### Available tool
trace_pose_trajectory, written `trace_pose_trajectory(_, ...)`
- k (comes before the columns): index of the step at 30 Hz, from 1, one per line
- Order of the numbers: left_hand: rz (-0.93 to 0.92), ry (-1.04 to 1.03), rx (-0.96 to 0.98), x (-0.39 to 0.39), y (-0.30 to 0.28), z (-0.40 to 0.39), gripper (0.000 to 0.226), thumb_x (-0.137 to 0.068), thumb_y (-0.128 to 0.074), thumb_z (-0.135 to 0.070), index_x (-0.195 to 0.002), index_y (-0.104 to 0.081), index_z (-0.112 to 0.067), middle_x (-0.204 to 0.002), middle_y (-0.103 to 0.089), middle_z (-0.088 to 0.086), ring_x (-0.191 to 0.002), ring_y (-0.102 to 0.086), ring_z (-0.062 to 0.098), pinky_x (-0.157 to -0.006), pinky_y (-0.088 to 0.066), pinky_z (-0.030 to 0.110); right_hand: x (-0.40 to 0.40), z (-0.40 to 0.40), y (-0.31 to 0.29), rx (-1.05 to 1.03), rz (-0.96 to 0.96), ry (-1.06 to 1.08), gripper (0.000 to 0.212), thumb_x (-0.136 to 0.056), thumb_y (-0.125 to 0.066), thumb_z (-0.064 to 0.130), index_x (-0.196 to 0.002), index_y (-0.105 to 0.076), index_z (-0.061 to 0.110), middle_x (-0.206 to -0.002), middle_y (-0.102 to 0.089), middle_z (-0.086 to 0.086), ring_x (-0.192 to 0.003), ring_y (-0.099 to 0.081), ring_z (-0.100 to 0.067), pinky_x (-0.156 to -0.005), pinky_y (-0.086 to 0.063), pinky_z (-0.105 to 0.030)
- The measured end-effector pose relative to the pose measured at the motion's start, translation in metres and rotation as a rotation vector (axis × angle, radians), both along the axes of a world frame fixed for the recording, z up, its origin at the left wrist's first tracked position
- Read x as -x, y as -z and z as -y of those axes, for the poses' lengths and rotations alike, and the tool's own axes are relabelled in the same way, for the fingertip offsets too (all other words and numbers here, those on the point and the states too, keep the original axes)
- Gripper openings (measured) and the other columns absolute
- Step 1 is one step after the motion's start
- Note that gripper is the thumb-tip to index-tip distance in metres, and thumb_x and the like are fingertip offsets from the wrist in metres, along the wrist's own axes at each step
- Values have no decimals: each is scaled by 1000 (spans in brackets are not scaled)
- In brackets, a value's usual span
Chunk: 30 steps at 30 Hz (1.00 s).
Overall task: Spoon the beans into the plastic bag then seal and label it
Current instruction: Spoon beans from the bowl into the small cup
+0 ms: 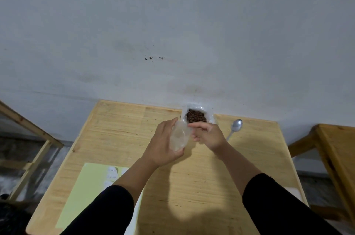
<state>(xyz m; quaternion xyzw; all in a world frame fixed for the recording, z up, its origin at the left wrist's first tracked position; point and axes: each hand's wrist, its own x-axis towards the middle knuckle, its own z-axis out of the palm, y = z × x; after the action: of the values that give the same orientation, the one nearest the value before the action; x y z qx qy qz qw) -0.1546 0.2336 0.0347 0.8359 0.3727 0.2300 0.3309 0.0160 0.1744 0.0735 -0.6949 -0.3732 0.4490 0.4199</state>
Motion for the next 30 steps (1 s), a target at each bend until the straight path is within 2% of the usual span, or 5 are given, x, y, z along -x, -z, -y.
trace_pose_trajectory(4,-1,-87,52,-2,9,-3,97,-66,-78,-27,-146,-25,-17,-131,-37,-1,-122,-33,7,-101,-25,13,-34,10,43,192,458,354,27,-86,-53,15,-107,-67,6,-96,-68,-13,-93,-61,-29,-83,-44,-32)
trace_pose_trajectory(7,-2,-137,69,-9,15,-3,97,-65,-79,-27,-145,-24,-18,-131,-37,-2,-119,-33,3,-99,-25,11,-54,20,67,330,518,402,30,-88,-54,15,-117,-61,9,-117,-53,-18,-107,-51,-30,-88,-35,-27)
trace_pose_trajectory(12,-6,-204,105,-20,20,-2,96,-67,-79,-29,-145,-26,-17,-134,-38,2,-121,-34,5,-99,-27,15,-62,17,92,287,704,384,25,-90,-52,12,-109,-65,4,-104,-55,-23,-99,-51,-36,-83,-39,-34)
trace_pose_trajectory(23,-2,-226,134,-29,26,-2,94,-68,-79,-28,-144,-27,-16,-136,-37,3,-124,-34,8,-101,-25,15,-58,24,97,311,600,461,35,-85,-50,4,-121,-53,6,-103,-59,-19,-101,-53,-34,-86,-41,-37)
trace_pose_trajectory(30,-3,-230,142,-29,28,-2,93,-69,-78,-31,-145,-26,-16,-138,-36,3,-126,-34,9,-102,-22,14,-60,37,83,245,405,549,19,-85,-59,17,-102,-60,9,-89,-65,-5,-87,-58,-23,-76,-38,-25)
